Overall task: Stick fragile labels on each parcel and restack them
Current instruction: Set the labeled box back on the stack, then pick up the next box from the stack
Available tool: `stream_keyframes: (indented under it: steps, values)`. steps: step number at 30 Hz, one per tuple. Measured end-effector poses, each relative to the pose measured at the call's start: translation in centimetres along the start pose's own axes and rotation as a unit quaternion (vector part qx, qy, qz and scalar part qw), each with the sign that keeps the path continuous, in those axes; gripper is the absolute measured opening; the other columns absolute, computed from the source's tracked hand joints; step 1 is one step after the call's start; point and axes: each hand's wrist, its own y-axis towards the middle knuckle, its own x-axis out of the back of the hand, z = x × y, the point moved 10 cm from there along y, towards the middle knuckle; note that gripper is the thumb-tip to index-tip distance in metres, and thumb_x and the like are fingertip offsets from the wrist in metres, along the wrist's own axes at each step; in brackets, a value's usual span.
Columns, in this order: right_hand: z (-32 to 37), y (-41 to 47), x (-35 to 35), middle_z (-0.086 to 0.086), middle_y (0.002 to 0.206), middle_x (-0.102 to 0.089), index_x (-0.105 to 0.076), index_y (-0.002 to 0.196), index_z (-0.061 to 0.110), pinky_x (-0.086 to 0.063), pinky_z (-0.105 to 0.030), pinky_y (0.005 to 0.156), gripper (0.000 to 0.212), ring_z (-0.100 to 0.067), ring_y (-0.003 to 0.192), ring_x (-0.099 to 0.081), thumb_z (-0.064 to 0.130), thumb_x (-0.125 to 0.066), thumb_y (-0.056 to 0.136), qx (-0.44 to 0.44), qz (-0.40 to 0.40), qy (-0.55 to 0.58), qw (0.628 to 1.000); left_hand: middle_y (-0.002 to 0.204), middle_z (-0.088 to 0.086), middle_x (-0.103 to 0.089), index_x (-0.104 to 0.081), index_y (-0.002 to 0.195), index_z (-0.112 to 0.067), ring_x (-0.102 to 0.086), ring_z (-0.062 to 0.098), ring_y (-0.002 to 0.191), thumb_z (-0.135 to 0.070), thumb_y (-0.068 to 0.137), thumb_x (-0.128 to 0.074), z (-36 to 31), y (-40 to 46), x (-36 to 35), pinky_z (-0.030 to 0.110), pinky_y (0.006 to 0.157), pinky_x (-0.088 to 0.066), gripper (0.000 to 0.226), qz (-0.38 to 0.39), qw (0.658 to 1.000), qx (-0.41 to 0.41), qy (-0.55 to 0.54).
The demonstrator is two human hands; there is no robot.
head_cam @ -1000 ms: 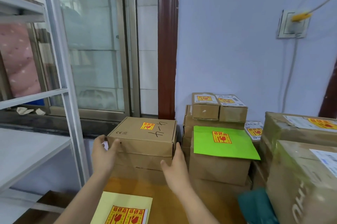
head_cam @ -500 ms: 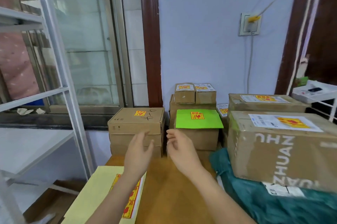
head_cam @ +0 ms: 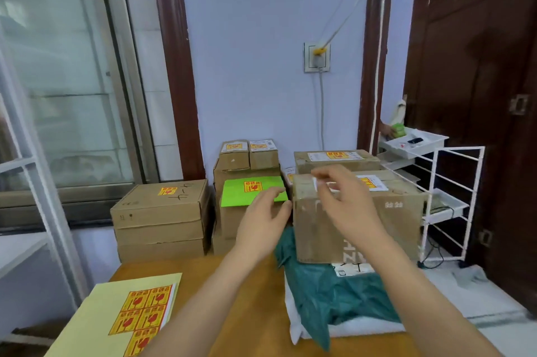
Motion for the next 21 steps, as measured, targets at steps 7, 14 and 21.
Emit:
stream_keyframes:
  steps: [7, 14, 21]
  values:
    - [-9.2, -1.3, 10.7, -0.007, 0.126, -0.058, -0.055, 0.127, 0.007, -0.039, -0.029, 0.093, 0.034, -0.022, 0.116, -0.053, 0.005, -0.047, 0.094, -0.128, -0.151, -0.064, 0.978, 0.098, -0.015, -0.051, -0.049, 0.123, -0.025, -0.049, 0.007, 0.089, -0.029, 0.099, -0.045, -1.6, 2.5, -2.5, 0.025, 0.074, -0.039, 0.024, 0.006, 0.978, 0.120, -0.168]
    - [-17.2, -3.1, 9.8, -0.011, 0.119, -0.058, -0.052, 0.127, 0.006, -0.042, -0.041, 0.077, 0.041, -0.032, 0.109, -0.055, 0.032, -0.046, 0.097, -0.320, -0.112, 0.055, 0.939, 0.070, -0.007, -0.050, -0.044, 0.071, -0.024, -0.049, 0.001, 0.057, -0.026, 0.103, -0.035, -1.7, 3.8, -4.8, 0.008, 0.037, -0.036, 0.034, 0.044, 0.912, 0.252, -0.320]
    - [-20.0, -4.4, 7.2, -0.006, 0.114, -0.063, -0.061, 0.120, 0.017, -0.045, -0.042, 0.094, 0.052, -0.026, 0.107, -0.058, 0.056, -0.038, 0.095, -0.410, -0.108, 0.207, 0.881, 0.080, -0.004, -0.052, -0.054, 0.086, -0.019, -0.047, 0.008, 0.071, -0.031, 0.100, -0.041, 0.2, 5.1, -6.2, 0.028, 0.076, -0.038, 0.022, 0.059, 0.876, 0.309, -0.365]
